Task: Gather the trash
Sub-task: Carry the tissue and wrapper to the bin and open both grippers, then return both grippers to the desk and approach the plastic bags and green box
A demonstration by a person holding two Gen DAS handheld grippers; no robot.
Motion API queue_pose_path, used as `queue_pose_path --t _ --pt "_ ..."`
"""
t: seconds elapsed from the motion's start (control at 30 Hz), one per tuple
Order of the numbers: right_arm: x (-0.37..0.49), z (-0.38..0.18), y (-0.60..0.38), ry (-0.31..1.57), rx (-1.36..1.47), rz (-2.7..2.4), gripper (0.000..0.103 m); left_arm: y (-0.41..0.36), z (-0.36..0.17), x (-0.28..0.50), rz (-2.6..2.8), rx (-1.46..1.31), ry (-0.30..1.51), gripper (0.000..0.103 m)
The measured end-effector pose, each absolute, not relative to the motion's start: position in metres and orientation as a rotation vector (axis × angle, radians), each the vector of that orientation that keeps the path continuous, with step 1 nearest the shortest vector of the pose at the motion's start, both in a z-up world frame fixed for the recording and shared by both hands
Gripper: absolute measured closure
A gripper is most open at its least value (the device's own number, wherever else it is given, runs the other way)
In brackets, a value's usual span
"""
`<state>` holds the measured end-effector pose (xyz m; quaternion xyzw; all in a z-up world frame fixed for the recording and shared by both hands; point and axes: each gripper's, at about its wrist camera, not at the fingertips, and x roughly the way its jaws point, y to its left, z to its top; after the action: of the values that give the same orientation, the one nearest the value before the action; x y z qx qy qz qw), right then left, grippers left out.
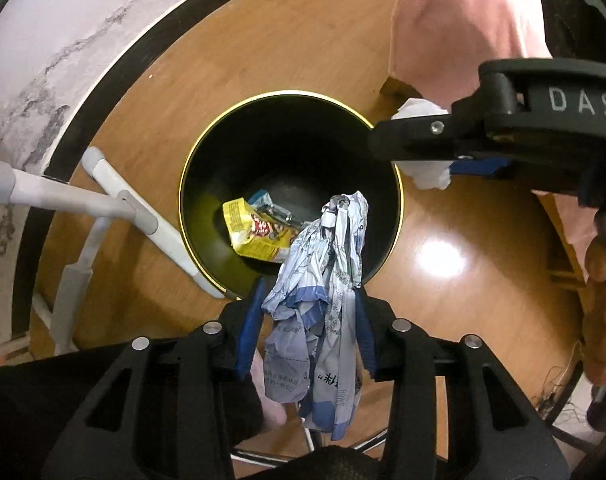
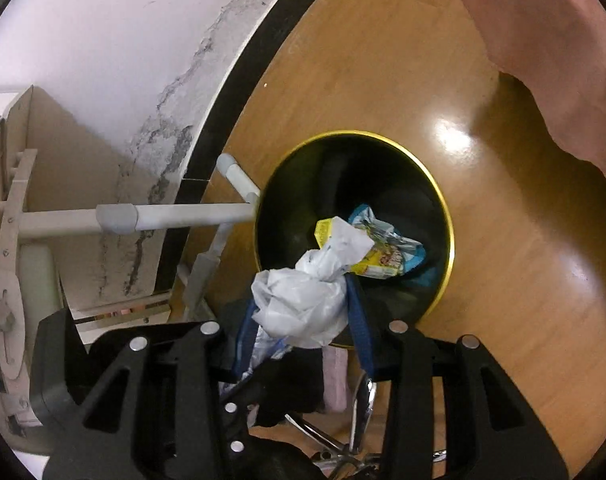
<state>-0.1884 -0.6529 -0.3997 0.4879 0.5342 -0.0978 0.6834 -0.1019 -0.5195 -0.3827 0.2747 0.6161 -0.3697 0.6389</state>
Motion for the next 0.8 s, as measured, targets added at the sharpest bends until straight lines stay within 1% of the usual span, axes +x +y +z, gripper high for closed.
queue_pose_path --t 0.03,0.07,0.1,0.13,0.17,0.27,0.37,0.43,0.47,0.5,0.53,0.57,0.6,0.63,0.7,0.8 --pt "-0.187 -0.4 -0.656 1.188 1.112 -0.223 0.053 -0.52 -0.384 -0.096 -0.836 0.615 1.401 0.059" --pt "-0.189 -0.399 -0.657 1.19 1.13 -0.224 0.035 -0.518 -0.383 -0.096 -0.831 0.599 1.396 0.046" --pt "-0.19 -0.398 -0.659 1.191 1.15 -0.232 0.029 -0.519 -0.381 -0.095 -0.827 0.592 1.385 0.024" --pt "-0.196 -0.395 -0.663 1.175 1.156 -0.238 0.026 -0.519 -0.377 -0.097 -0.826 0.593 1.361 0.017" --pt "-0.2 -0.388 -0.667 1.157 1.152 -0.249 0.026 -0.522 -0.373 -0.1 -0.833 0.595 1.334 0.013" --pt "-0.215 -0.361 -0.678 1.112 1.121 -0.293 0.026 -0.528 -0.365 -0.115 -0.913 0.593 1.313 0.013" --pt "-0.242 -0.319 -0.688 1.039 1.098 -0.32 0.026 -0.535 -0.347 -0.139 -0.987 0.584 1.281 0.013" --pt "-0.268 -0.276 -0.691 0.962 1.044 -0.359 0.026 -0.539 -0.318 -0.166 -1.088 0.564 1.229 0.013" --pt "-0.284 -0.25 -0.69 0.917 0.997 -0.394 0.023 -0.54 -0.303 -0.179 -1.136 0.555 1.193 0.013" --pt "-0.296 -0.23 -0.688 0.883 0.956 -0.425 0.021 -0.54 -0.271 -0.202 -1.218 0.539 1.119 0.013" --pt "-0.316 -0.199 -0.682 0.826 0.879 -0.496 0.014 -0.538 -0.253 -0.214 -1.266 0.529 1.067 0.013" --pt "-0.331 -0.176 -0.677 0.781 0.815 -0.559 0.009 -0.534 -0.218 -0.235 -1.352 0.508 0.975 0.011" --pt "-0.346 -0.153 -0.671 0.725 0.745 -0.628 0.007 -0.53 -0.196 -0.245 -1.396 0.495 0.915 0.01" --pt "-0.363 -0.126 -0.661 0.653 0.656 -0.714 0.007 -0.523 -0.167 -0.257 -1.435 0.472 0.834 0.009" --pt "-0.379 -0.096 -0.648 0.587 0.55 -0.826 0.007 -0.503 -0.113 -0.265 -1.478 0.406 0.708 0.007" --pt "-0.376 -0.062 -0.625 0.538 0.463 -0.851 0.007 -0.456 -0.051 -0.24 -1.449 0.307 0.608 0.007"
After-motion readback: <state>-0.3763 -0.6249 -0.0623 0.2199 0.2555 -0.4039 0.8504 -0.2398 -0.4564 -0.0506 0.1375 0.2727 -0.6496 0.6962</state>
